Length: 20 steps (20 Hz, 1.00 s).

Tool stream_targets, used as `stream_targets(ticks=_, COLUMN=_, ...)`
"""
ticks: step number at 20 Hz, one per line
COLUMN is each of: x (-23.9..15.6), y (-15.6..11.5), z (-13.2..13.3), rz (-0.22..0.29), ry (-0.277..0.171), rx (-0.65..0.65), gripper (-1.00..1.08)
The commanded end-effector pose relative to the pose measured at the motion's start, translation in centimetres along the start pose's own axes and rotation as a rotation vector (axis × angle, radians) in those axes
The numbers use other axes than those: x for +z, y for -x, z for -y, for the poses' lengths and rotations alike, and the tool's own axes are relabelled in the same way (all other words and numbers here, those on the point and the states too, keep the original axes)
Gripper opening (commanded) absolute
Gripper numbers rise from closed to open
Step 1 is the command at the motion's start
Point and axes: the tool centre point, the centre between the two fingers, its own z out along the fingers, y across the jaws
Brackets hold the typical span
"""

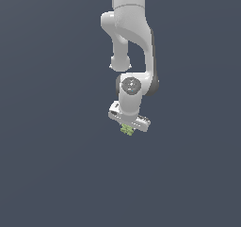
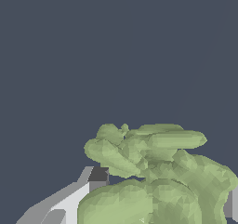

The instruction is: Pick up the object and move it to a goal position.

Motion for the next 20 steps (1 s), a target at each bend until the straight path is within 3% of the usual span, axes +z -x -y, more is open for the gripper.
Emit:
stream_targets(ticks=1, x=0.0, y=0.0, z=0.0, rz=0.0, ry=0.0, rx=0.0, gripper=-1.0)
stream_targets(ticks=12, x=-0.6, y=-0.2, z=-0.7, rz=-0.002, ry=0.0, rx=0.002, gripper=-1.0)
stream_targets(ticks=20, x=-3.6, y=-0.5, z=-4.3, rz=-0.001, ry=-0.001, rx=0.002, gripper=-1.0)
